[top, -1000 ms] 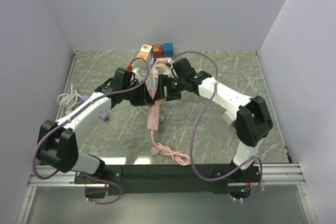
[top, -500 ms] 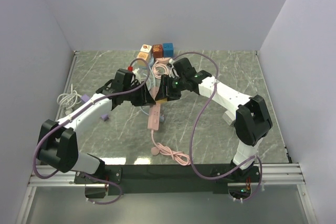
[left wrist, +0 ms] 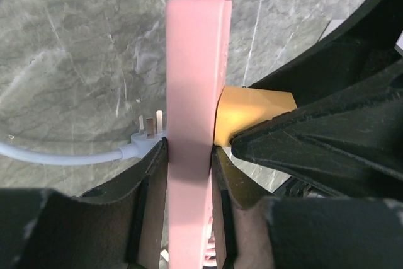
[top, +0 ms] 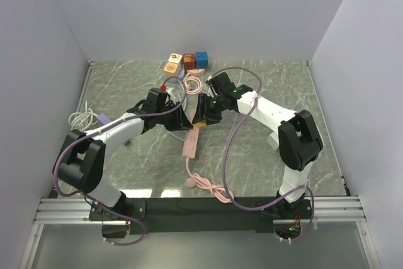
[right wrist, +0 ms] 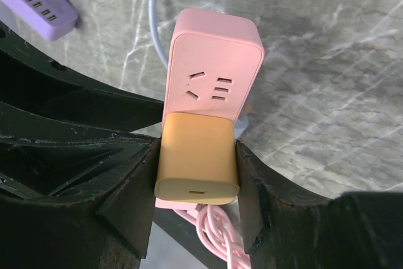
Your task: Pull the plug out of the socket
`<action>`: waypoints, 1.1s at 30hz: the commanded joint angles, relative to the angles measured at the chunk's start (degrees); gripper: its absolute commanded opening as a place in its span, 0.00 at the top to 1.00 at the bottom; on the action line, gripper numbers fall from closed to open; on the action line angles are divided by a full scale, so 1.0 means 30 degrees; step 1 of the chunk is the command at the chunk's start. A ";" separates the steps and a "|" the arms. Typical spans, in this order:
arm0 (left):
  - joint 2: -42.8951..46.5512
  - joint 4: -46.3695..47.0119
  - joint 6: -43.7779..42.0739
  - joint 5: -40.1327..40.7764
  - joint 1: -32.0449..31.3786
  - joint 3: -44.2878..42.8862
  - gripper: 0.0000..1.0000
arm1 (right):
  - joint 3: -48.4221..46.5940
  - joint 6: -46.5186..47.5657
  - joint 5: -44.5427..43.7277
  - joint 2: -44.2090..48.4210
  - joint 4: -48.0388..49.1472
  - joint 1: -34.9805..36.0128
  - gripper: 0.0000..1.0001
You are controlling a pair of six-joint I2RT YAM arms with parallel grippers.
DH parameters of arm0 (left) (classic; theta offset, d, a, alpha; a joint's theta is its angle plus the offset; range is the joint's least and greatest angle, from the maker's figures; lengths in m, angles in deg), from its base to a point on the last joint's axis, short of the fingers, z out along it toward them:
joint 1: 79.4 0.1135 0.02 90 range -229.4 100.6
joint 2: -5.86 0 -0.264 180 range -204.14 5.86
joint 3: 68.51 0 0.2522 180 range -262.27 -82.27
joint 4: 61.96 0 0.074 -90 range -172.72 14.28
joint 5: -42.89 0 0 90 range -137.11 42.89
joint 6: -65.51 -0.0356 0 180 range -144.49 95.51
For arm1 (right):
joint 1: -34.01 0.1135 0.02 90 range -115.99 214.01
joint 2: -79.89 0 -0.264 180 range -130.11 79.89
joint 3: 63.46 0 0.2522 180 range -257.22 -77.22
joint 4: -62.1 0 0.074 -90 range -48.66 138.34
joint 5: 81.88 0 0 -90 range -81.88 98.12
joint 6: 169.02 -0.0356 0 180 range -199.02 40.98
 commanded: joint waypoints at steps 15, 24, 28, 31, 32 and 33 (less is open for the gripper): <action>-0.0364 -0.3479 -0.0463 0.4454 0.0602 -0.0567 1.00 | -0.0293 0.3781 0.7130 0.2638 -0.3264 -0.2835 1.00; -0.0276 -0.3595 -0.0082 0.4073 0.0602 -0.1152 1.00 | 0.0553 0.0073 0.2746 0.3281 -0.1980 -0.1582 1.00; -0.0014 -0.3801 0.0094 0.3926 0.0602 -0.1767 1.00 | 0.1902 -0.1695 0.1361 0.4307 -0.0425 -0.0903 1.00; 0.0660 -0.4181 0.0269 0.3867 0.0602 -0.2206 1.00 | 0.1816 -0.1288 -0.0833 0.5040 -0.1623 -0.1896 1.00; 0.0893 -0.4327 0.0328 0.4070 0.0602 -0.2497 1.00 | 0.1787 -0.1112 -0.1825 0.5158 -0.1974 -0.2393 1.00; 0.1273 -0.4793 0.0328 0.4217 0.0631 -0.2674 1.00 | 0.1845 -0.0762 -0.2299 0.5246 -0.2674 -0.3500 1.00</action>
